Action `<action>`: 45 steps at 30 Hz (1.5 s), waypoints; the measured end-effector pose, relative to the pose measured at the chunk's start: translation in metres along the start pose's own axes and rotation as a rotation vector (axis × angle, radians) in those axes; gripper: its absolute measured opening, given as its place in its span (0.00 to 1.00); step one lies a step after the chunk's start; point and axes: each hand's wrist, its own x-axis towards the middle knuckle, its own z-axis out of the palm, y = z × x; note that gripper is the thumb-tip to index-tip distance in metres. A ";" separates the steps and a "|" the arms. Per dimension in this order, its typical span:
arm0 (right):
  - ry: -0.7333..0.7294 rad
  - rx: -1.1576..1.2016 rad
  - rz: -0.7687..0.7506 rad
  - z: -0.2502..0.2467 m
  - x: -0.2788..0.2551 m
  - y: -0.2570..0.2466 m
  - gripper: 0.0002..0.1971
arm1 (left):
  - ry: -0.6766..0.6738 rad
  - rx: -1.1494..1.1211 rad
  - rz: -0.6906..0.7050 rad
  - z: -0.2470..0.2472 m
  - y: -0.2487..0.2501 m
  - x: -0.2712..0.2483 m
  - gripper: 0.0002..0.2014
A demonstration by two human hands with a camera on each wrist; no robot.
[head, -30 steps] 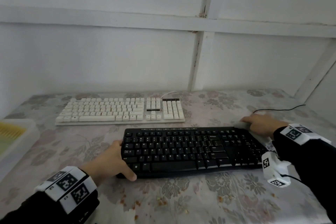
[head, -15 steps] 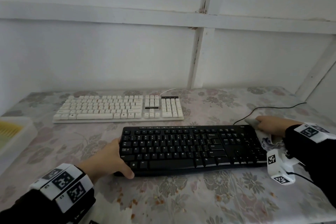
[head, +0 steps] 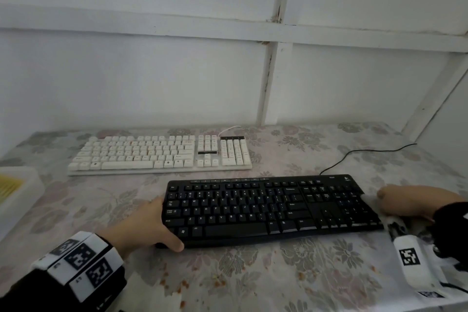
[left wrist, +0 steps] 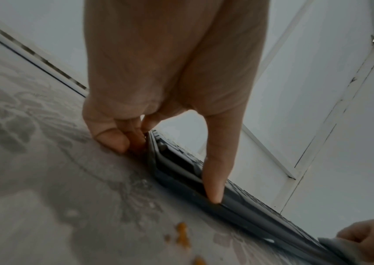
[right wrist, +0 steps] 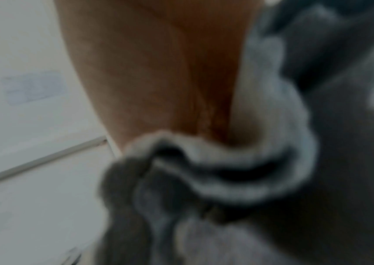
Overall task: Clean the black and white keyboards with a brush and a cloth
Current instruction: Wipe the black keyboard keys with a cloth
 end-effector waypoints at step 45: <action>0.254 0.032 -0.666 -0.008 -0.015 -0.258 0.12 | -0.046 0.268 0.088 -0.015 0.011 -0.005 0.51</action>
